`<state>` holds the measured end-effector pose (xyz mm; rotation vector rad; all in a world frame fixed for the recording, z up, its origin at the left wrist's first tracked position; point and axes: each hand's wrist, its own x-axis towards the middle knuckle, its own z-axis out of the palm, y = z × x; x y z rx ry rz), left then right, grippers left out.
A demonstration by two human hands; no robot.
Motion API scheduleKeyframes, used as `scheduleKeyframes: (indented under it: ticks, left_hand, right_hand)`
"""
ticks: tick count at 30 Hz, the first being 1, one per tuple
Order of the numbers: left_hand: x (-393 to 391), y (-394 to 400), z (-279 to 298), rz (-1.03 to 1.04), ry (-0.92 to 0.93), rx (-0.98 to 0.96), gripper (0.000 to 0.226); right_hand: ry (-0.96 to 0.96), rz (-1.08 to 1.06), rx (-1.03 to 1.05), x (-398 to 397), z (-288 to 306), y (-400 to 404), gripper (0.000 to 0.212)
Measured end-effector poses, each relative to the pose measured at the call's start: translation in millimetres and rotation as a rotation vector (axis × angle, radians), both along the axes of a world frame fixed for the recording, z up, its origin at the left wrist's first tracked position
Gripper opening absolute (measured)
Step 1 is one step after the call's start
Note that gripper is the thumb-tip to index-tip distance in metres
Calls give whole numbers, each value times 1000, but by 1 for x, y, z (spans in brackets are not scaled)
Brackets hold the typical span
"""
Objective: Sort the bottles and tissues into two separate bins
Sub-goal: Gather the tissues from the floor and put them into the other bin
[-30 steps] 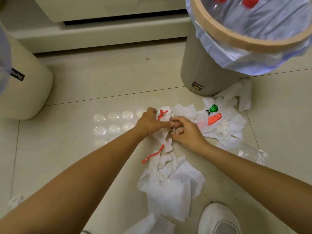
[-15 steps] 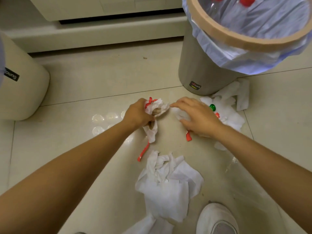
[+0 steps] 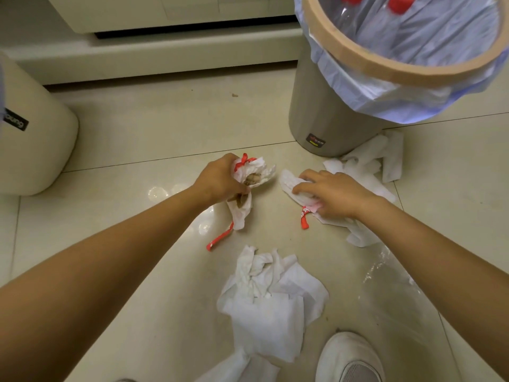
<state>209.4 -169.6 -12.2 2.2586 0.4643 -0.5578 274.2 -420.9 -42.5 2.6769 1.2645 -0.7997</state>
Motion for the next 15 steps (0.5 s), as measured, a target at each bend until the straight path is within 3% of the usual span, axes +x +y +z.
scheduleKeyframes:
  ticks: [8, 15]
  left_hand:
    - [-1, 6, 6, 7, -11, 13, 66]
    - [-8, 25, 23, 17, -25, 7, 56]
  right_hand:
    - [22, -112, 88, -7, 2, 3, 28]
    - [162, -353, 430, -4, 22, 23, 19]
